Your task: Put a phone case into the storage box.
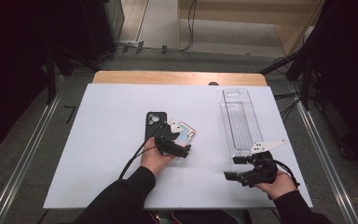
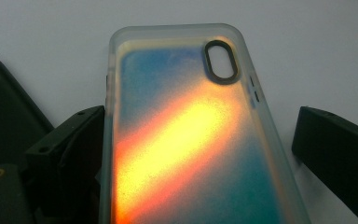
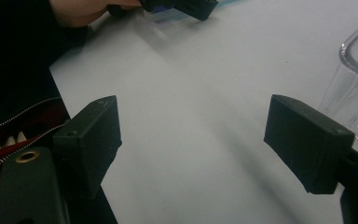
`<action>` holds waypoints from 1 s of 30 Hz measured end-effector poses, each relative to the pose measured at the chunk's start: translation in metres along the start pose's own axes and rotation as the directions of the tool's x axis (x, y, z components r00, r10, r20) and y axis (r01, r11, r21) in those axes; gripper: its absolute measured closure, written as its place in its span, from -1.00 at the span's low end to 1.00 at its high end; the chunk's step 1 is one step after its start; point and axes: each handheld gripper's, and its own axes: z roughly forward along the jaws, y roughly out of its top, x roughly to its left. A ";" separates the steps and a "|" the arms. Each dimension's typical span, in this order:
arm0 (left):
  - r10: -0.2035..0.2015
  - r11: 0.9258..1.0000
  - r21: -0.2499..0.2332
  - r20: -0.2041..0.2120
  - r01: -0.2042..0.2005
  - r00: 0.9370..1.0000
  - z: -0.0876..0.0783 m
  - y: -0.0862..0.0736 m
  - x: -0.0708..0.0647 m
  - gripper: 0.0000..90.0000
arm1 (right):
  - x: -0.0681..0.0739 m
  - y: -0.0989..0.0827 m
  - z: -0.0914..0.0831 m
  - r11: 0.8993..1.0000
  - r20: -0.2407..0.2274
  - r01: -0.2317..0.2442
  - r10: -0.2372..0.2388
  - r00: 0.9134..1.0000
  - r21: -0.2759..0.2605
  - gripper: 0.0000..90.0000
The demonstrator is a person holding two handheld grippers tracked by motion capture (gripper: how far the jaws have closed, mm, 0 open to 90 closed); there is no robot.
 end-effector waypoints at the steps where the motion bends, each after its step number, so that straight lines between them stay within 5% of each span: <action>1: -0.001 1.000 -0.002 -0.004 0.001 1.000 0.000 0.000 0.000 -0.86 | 0.000 0.000 0.000 1.000 0.000 0.000 0.000 1.000 0.000 -0.63; 7: -0.014 1.000 -0.018 -0.019 0.013 1.000 -0.002 -0.001 0.000 -0.69 | 0.000 0.000 0.000 1.000 0.001 -0.001 0.001 1.000 0.001 -0.63; 24: -0.025 1.000 -0.011 -0.018 0.025 1.000 -0.004 0.000 0.004 -0.64 | 0.000 0.000 0.000 1.000 -0.002 0.000 0.000 1.000 0.000 -0.62; 30: -0.062 0.997 -0.045 0.004 0.062 0.998 -0.014 0.005 0.010 -0.64 | 0.000 0.000 0.000 1.000 -0.005 0.001 -0.001 1.000 -0.001 -0.62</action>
